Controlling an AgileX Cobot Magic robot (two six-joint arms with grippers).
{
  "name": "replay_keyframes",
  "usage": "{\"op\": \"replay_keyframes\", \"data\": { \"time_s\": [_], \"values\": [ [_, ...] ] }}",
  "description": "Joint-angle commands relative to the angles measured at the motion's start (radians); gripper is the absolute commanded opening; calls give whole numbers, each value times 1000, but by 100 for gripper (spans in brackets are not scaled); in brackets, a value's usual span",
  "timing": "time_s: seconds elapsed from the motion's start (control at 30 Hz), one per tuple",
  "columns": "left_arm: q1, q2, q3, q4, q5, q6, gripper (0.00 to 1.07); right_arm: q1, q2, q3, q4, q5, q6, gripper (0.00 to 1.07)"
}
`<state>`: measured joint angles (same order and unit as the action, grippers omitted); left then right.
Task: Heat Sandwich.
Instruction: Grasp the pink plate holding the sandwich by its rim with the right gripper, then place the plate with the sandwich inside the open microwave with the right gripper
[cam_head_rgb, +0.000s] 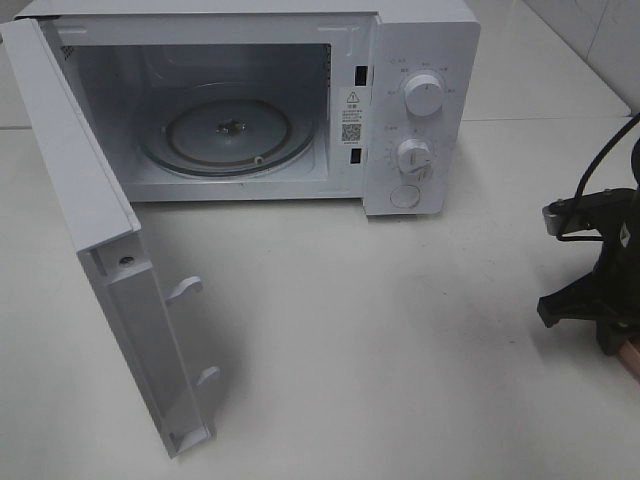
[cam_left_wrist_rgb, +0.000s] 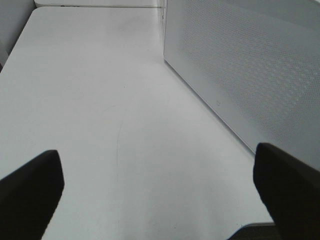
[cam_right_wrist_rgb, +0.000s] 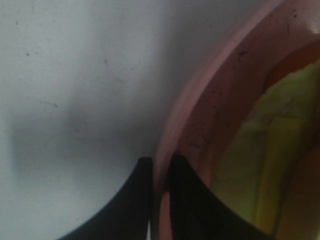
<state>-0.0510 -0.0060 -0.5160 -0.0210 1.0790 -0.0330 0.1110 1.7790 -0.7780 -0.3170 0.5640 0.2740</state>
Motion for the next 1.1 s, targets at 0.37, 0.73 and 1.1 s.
{"op": "replay_keyframes", "data": {
  "time_s": [0.37,0.73,1.1],
  "values": [
    [-5,-19,1,-3,-9,-2,98,33,-4,-6,-23,40,8,0],
    [-5,-19,1,-3,-9,-2,98,119,-42,-11,-154,148,93,0],
    [-5,-19,1,-3,-9,-2,98,198,-144,-10,-175,258,92,0]
  ]
}}
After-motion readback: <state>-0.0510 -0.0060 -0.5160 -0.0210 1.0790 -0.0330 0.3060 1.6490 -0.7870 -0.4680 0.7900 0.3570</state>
